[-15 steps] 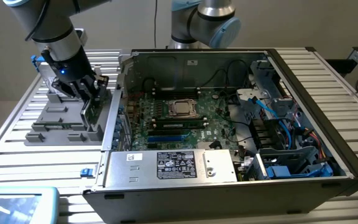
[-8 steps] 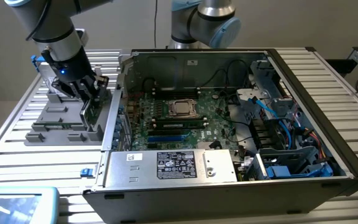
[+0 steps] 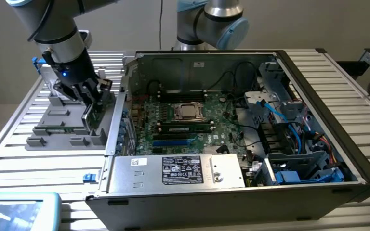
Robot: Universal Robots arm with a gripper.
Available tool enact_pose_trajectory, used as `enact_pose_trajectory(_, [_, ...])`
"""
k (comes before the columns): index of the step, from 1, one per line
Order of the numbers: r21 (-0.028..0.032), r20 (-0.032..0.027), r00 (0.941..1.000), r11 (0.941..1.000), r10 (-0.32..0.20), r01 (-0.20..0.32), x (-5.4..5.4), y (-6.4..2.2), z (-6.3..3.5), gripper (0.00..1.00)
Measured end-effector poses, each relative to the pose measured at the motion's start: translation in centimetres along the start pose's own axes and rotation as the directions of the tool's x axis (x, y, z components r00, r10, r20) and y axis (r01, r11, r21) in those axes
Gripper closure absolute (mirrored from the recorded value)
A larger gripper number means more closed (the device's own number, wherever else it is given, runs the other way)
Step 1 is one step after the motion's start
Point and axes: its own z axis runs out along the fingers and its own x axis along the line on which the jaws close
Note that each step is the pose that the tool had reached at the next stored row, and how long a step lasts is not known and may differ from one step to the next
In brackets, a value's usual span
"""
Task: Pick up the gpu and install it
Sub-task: 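Pick up the gpu and move the gpu toward the slot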
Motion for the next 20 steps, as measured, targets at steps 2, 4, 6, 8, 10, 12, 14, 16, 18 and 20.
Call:
enact_pose_trajectory(2, [0.0006, -0.0035, 1.0, 1.0, 0.0, 0.0, 0.0, -0.01, -0.01, 0.72])
enact_pose_trajectory(4, [0.0008, -0.0042, 1.0, 1.0, 0.0, 0.0, 0.0, 0.0, -0.04, 0.72])
enact_pose_trajectory(6, [0.0006, -0.0043, 1.0, 1.0, -0.001, 0.001, 0.0, 0.04, -0.3, 0.72])
enact_pose_trajectory(8, [0.0006, -0.0043, 1.0, 1.0, -0.001, 0.001, 0.0, 0.11, -0.87, 0.72])
enact_pose_trajectory(10, [0.0006, -0.0044, 1.0, 1.0, -0.002, 0.002, 0.0, 0.21, -1.74, 0.72])
enact_pose_trajectory(12, [0.0007, -0.0046, 1.0, 1.0, -0.003, 0.003, 0.0, 0.32, -2.63, 0.72])
enact_pose_trajectory(14, [0.0006, -0.0047, 1.0, 1.0, -0.004, 0.004, 0.0, 0.44, -3.57, 0.72])
enact_pose_trajectory(16, [0.0005, -0.0046, 1.0, 1.0, -0.004, 0.004, -0.1, 0.55, -4.45, 0.72])
enact_pose_trajectory(18, [0.0005, -0.0047, 1.0, 1.0, -0.005, 0.005, -0.1, 0.66, -5.35, 0.72])
enact_pose_trajectory(20, [0.0005, -0.0046, 1.0, 1.0, -0.005, 0.005, -0.1, 0.77, -6.24, 0.72])
